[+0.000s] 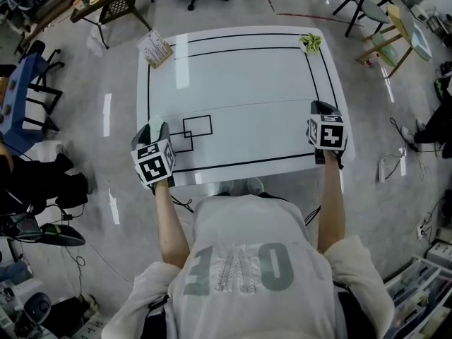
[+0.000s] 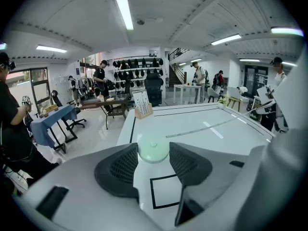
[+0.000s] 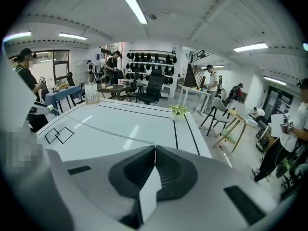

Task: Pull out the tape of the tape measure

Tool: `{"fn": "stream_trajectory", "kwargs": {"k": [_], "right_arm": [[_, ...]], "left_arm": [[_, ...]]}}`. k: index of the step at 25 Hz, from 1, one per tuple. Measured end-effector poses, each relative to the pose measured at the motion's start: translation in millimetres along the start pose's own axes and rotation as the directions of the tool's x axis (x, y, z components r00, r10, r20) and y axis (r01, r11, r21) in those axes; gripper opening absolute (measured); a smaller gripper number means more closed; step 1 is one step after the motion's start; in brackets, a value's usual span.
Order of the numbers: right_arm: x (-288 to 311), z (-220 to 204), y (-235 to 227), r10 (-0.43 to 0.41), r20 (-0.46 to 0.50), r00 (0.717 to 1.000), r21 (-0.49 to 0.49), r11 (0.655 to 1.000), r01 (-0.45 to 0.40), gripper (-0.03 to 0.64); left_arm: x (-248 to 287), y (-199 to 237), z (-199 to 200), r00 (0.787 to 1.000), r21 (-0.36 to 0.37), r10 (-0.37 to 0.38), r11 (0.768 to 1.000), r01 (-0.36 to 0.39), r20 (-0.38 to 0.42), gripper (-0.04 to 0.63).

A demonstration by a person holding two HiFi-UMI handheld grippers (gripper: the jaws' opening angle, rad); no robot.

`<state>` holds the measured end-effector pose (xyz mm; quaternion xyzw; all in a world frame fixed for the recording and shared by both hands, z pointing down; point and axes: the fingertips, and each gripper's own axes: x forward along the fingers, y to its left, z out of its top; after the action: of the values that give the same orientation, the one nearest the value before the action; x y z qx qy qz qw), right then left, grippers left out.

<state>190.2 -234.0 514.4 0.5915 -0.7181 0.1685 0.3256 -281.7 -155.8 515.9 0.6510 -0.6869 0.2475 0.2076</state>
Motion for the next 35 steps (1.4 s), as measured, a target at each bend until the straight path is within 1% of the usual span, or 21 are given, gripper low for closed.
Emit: {"fn": "stream_trajectory", "kwargs": {"k": [3,11,20,26,35], "right_arm": [[2,-1,-1,-0.006,0.001,1.0,0.005,1.0,0.006,0.031],[3,-6,2,0.016,0.011,1.0,0.02,1.0,-0.016,0.031],[4,1,7,0.027,0.027,0.999,0.015,1.0,-0.027,0.031],[1,-1,7,0.031,0.029,0.999,0.009,0.999,-0.031,0.031],[7,-10,16,0.043,0.015,0.999,0.015,0.999,-0.043,0.031]], "left_arm": [[3,-3,-1,1.0,0.007,-0.005,1.0,0.005,-0.003,0.224],[7,-7,-4,1.0,0.008,-0.025,1.0,0.025,-0.004,0.224],[13,-26,1,0.998,0.052,-0.057,0.997,0.057,-0.004,0.224],[11,-29,0,0.997,0.057,-0.073,0.996,0.072,0.0,0.224],[15,-31,-7,0.997,0.057,-0.078,0.995,0.079,-0.022,0.224]]}}
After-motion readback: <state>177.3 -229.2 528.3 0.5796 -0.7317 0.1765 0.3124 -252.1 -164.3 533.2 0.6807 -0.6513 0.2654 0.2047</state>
